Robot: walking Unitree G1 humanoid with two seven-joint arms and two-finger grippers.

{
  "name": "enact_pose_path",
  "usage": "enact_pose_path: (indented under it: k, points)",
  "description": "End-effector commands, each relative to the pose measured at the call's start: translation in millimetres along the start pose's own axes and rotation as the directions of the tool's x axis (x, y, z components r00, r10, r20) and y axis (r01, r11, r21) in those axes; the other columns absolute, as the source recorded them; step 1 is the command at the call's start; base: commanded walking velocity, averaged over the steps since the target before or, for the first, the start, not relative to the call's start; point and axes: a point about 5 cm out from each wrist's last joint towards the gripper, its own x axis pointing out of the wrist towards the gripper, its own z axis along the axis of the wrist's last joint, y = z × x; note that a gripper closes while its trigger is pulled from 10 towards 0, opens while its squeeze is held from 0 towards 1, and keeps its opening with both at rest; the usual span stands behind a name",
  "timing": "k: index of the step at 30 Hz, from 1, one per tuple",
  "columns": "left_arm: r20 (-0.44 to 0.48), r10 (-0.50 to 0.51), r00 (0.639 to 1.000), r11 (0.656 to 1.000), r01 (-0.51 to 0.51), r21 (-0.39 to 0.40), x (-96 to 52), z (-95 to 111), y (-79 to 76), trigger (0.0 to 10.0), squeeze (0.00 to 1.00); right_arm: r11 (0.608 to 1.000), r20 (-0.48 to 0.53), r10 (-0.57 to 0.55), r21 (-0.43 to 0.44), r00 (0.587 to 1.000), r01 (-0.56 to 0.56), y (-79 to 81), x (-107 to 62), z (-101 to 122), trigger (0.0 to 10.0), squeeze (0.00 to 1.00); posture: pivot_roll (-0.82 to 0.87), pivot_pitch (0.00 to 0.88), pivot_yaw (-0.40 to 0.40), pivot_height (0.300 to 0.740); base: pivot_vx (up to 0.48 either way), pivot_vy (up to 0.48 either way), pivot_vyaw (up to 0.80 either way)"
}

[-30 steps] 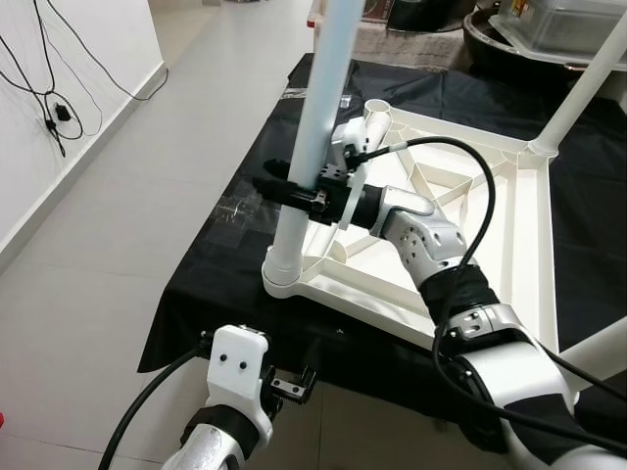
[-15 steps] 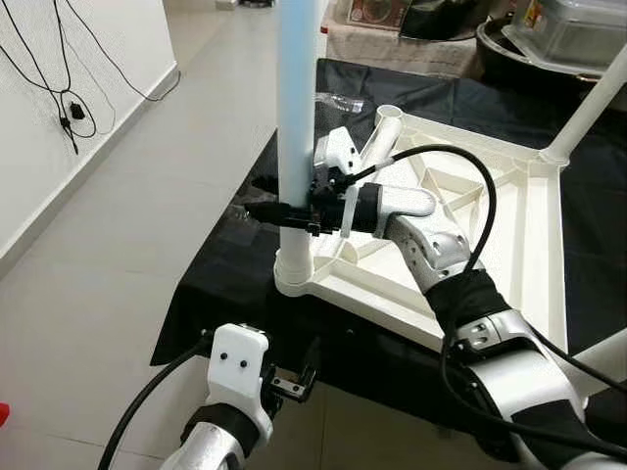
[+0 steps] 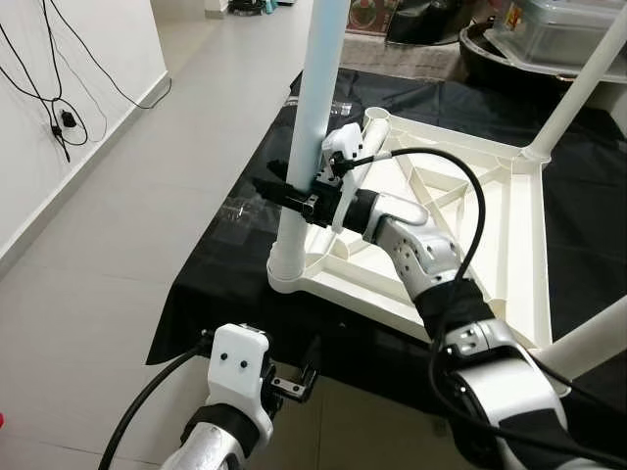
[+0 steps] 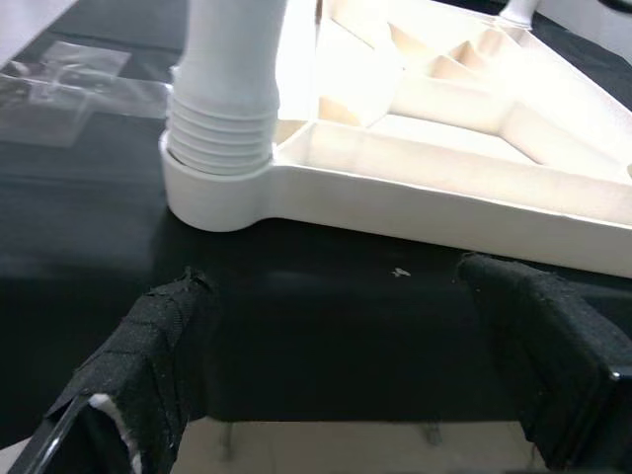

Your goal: Building children table

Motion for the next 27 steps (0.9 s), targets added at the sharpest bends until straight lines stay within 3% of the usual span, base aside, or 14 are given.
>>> enact_pose_path:
  k: [1, 5, 9, 12, 13, 14, 15, 16, 19, 21, 22, 23, 25, 27]
  points:
    - [-0.013, 0.003, 1.000, 1.000, -0.003, 0.007, -1.1, -3, 1.3, 10.0, 0.00, 0.995, -0.125, -0.052, 0.073, 0.991, 0.062, 1.0, -12.2, -34, 10.0, 0.00, 0.10, 0.184, -0.088, 0.740, 0.000, 0.000, 0.00]
    - [-0.008, 0.012, 1.000, 1.000, -0.012, 0.007, -0.7, -2, 3.1, 10.0, 0.00, 0.996, -0.130, -0.058, 0.066, 0.990, 0.067, 8.8, -15.6, -38, 10.0, 0.00, 0.10, 0.184, -0.086, 0.740, 0.000, 0.000, 0.00]
    - [0.012, 0.081, 0.997, 0.996, -0.082, 0.019, 1.0, 1, 14.3, 10.0, 0.00, 0.963, -0.171, -0.265, -0.003, 0.949, 0.268, 12.6, -18.7, -48, 10.0, 0.00, 0.10, 0.188, -0.087, 0.740, 0.000, 0.000, 0.00]
    - [0.011, 0.135, 0.991, 0.990, -0.135, 0.029, 0.6, 1, 24.8, 10.0, 0.00, 0.855, -0.225, -0.518, -0.116, 0.825, 0.505, 3.7, -25.1, -53, 10.0, 0.00, 0.10, 0.189, -0.087, 0.740, 0.000, 0.000, 0.00]
    - [0.011, 0.151, 0.988, 0.988, -0.151, 0.038, 0.4, 1, 28.7, 10.0, 0.00, 0.799, -0.237, -0.600, -0.128, 0.764, 0.588, -0.1, -27.7, -55, 10.0, 0.00, 0.10, 0.189, -0.087, 0.740, 0.000, 0.000, 0.00]
    - [0.011, 0.151, 0.988, 0.988, -0.151, 0.038, 0.4, 1, 28.7, 10.0, 0.00, 0.799, -0.237, -0.600, -0.128, 0.764, 0.588, -0.1, -27.7, -55, 10.0, 0.00, 0.10, 0.189, -0.087, 0.740, 0.000, 0.000, 0.00]
    - [0.012, 0.167, 0.986, 0.985, -0.167, 0.044, 0.4, 1, 32.6, 10.0, 0.00, 0.748, -0.253, -0.660, -0.146, 0.707, 0.647, -2.2, -30.3, -55, 10.0, 0.00, 0.10, 0.189, -0.088, 0.740, 0.000, 0.000, 0.00]
    - [0.012, 0.167, 0.986, 0.985, -0.167, 0.044, 0.4, 1, 32.6, 10.0, 0.00, 0.748, -0.253, -0.660, -0.146, 0.707, 0.647, -2.2, -30.3, -55, 10.0, 0.00, 0.10, 0.189, -0.088, 0.740, 0.000, 0.000, 0.00]
    - [0.021, 0.195, 0.981, 0.978, -0.196, 0.069, 1.7, 3, 41.2, 10.0, 0.00, 0.593, -0.268, -0.804, -0.281, 0.531, 0.755, -16.4, -38.7, -52, 10.0, 0.00, 0.11, 0.188, -0.092, 0.740, 0.000, 0.000, 0.00]
    - [0.021, 0.195, 0.981, 0.978, -0.196, 0.069, 1.7, 3, 41.2, 10.0, 0.00, 0.593, -0.268, -0.804, -0.281, 0.531, 0.755, -16.4, -38.7, -52, 10.0, 0.00, 0.11, 0.188, -0.092, 0.740, 0.000, 0.000, 0.00]
    - [0.023, 0.198, 0.980, 0.977, -0.199, 0.074, 2.2, 4, 42.5, 10.0, 0.00, 0.565, -0.279, -0.823, -0.296, 0.496, 0.771, -22.4, -44.2, -52, 10.0, 0.00, 0.10, 0.188, -0.093, 0.740, 0.000, 0.000, 0.00]
    - [0.023, 0.198, 0.980, 0.977, -0.199, 0.074, 2.2, 4, 42.5, 10.0, 0.00, 0.565, -0.279, -0.823, -0.296, 0.496, 0.771, -22.4, -44.2, -52, 10.0, 0.00, 0.10, 0.188, -0.093, 0.740, 0.000, 0.000, 0.00]
    - [0.023, 0.203, 0.979, 0.976, -0.204, 0.080, 3.3, 3, 44.7, 10.0, 0.00, 0.446, -0.313, -0.879, -0.276, 0.359, 0.851, -38.8, -66.8, -54, 10.0, 0.00, 0.10, 0.187, -0.092, 0.740, 0.000, 0.000, 0.00]
    - [0.023, 0.203, 0.979, 0.976, -0.204, 0.080, 3.3, 3, 44.7, 10.0, 0.00, 0.446, -0.313, -0.879, -0.276, 0.359, 0.851, -38.8, -66.8, -54, 10.0, 0.00, 0.10, 0.187, -0.092, 0.740, 0.000, 0.000, 0.00]
